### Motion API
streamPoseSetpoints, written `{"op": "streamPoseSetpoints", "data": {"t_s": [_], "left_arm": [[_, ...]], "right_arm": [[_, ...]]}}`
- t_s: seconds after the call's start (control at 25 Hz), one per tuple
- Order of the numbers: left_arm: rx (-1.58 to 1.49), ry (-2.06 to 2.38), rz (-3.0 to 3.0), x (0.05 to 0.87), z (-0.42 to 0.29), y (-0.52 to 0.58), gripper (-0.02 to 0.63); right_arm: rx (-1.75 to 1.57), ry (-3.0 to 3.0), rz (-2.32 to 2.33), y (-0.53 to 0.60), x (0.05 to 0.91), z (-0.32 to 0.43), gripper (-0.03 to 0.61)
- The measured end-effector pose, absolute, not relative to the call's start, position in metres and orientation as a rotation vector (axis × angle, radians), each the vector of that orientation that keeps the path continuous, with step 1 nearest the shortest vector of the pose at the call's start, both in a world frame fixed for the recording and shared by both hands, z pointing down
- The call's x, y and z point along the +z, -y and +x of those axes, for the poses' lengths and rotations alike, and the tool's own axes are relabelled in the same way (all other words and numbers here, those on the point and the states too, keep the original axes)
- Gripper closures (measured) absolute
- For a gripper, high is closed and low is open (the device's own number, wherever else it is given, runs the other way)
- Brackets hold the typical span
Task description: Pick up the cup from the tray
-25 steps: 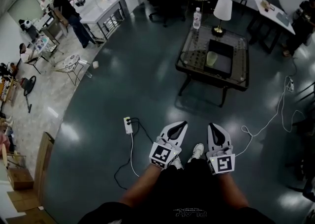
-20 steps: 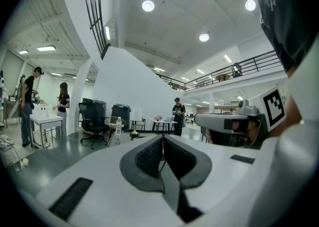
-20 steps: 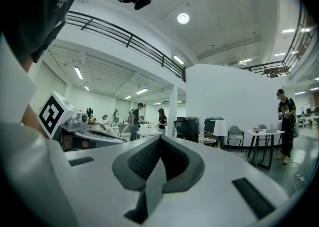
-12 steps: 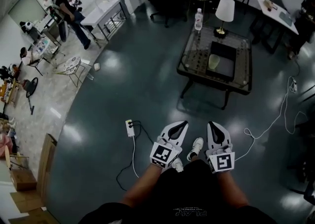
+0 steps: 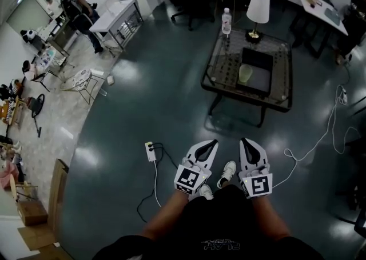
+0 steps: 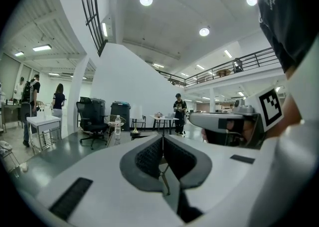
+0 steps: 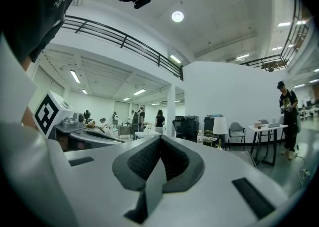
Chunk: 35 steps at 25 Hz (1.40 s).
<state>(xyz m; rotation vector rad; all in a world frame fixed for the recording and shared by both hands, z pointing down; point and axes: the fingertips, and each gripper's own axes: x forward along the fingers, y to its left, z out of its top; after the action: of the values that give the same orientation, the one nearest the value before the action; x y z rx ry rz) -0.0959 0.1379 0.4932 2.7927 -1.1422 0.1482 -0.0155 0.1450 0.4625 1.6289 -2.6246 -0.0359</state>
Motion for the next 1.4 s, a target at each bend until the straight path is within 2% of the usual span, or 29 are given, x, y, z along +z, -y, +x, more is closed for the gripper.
{"op": "streamPoseSetpoints", "data": {"t_s": [1.0,1.4], "left_arm": [[0.259,1.270,2.774,0.482,-0.032,-0.037,0.603],[0.269,1.264,2.759,0.491,-0.027,-0.010,0.603]], "right_arm": [[0.039,2.738,1.553,-0.038,0.463,0.061,0.568],[0.057,2.739,1.541,-0.012,0.469,0.063,0.569]]}}
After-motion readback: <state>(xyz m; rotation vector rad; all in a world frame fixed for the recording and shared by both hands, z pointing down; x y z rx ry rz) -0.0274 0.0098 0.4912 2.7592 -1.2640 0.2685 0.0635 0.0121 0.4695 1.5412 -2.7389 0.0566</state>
